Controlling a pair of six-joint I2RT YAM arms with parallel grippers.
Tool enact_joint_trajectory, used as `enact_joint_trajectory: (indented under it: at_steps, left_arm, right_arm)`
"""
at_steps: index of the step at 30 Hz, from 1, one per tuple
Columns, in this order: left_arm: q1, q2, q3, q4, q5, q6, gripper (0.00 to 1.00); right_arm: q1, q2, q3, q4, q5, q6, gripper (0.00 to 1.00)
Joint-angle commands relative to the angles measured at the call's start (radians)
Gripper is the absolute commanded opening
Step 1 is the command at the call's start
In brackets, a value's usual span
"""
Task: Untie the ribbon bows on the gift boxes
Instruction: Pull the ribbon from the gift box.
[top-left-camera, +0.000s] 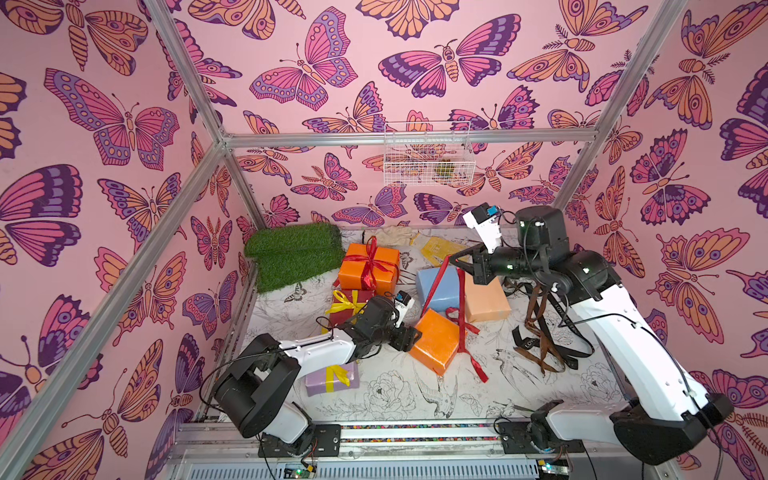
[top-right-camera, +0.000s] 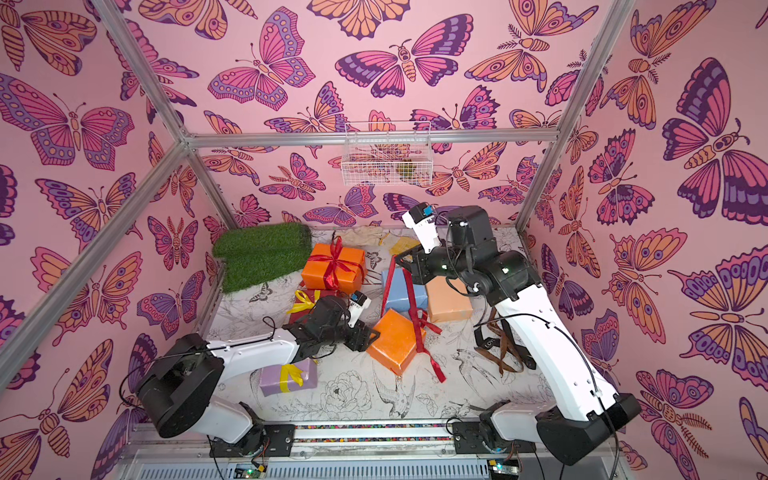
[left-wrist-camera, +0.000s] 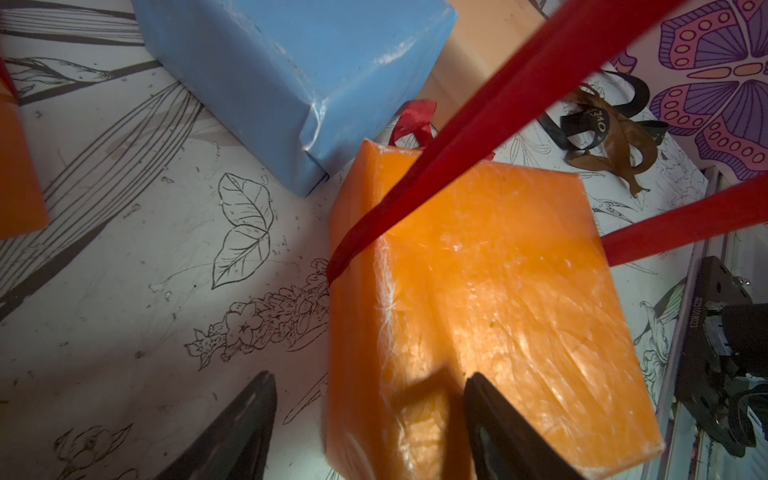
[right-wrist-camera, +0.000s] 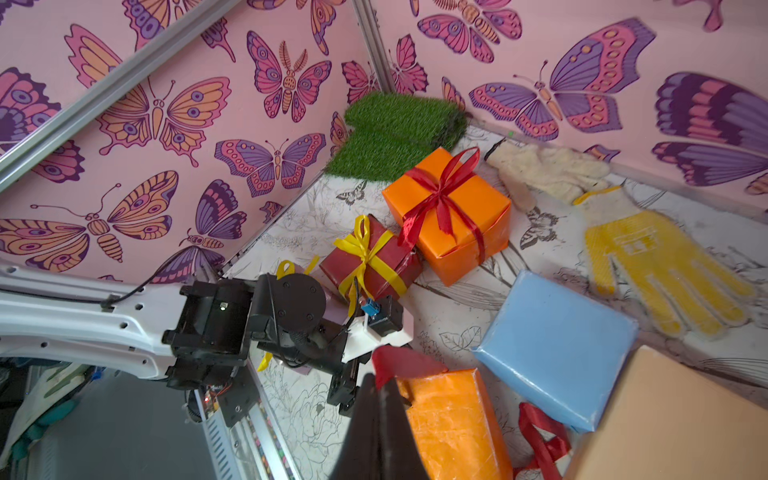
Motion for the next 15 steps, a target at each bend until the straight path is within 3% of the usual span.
enact_joint_trajectory:
  at_steps: [1, 15]
  left_arm:
    - [-0.006, 0.013, -0.001, -0.043, -0.029, 0.005, 0.73]
    - [-0.008, 0.001, 0.000, -0.044, -0.037, 0.009, 0.73]
  right_arm:
    - [-0.012, -0.036, 0.093, -0.005, 0.081, -0.021, 0.00]
    - [-0.014, -0.111, 0.334, 0.163, 0.425, -0.093, 0.00]
